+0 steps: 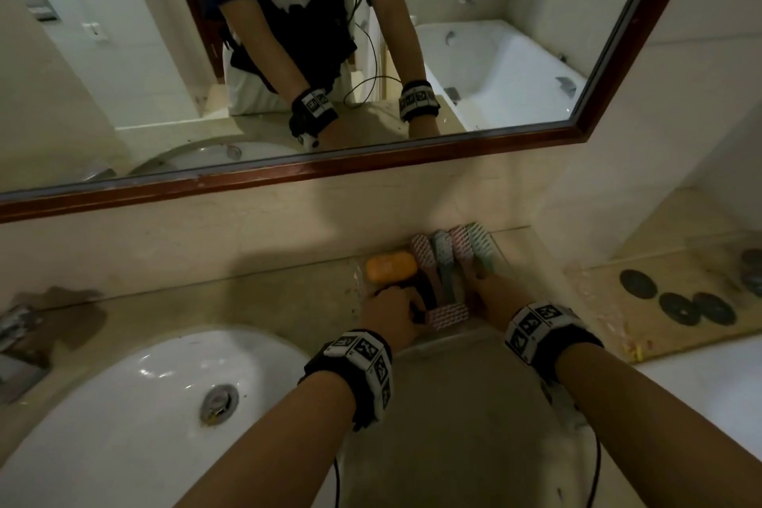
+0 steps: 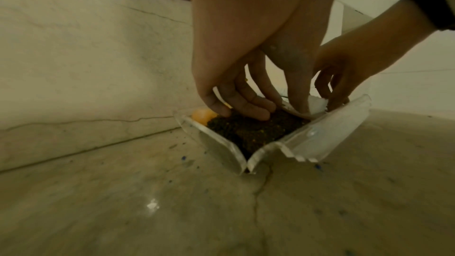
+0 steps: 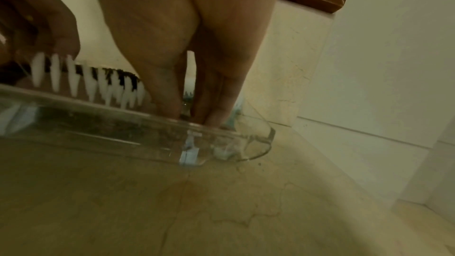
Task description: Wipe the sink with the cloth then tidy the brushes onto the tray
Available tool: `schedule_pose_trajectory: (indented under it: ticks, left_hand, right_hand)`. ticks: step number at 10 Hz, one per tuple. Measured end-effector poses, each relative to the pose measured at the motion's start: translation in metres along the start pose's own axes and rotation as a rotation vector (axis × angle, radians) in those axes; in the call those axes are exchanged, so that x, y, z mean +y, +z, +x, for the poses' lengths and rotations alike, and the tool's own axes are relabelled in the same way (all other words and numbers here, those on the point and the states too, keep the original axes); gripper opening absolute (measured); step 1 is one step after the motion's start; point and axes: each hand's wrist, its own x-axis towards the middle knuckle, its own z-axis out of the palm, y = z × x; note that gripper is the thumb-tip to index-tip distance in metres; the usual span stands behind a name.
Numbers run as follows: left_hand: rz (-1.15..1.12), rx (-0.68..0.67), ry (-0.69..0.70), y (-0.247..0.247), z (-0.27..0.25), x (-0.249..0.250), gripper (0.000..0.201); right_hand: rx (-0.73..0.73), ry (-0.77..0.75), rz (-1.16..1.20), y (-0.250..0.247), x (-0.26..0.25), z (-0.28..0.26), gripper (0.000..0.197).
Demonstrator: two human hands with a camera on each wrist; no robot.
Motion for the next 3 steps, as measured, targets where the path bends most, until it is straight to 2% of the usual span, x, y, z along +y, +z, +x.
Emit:
schedule_pose_trajectory:
  ticks: [1,2,3]
  left_hand:
    - [-0.032,0.018,-0.013,-0.009,-0.009,-0.005,0.030]
    - [-0.047,0.088,-0.042,-0.020,-0.020,-0.013,0.028]
    - [-0.084,0.135,-0.073,-0.032,-0.039,-0.023,0.025]
  right_hand:
    - [0.016,0.028,0.008,-0.008,-0.005,-0.011,0.060]
    - [0.050,0.060,-0.034,-0.023,-0.015,-0.021,0.046]
    - [0.060,0.063,-0.050,-0.041,-0.038,-0.041,0.044]
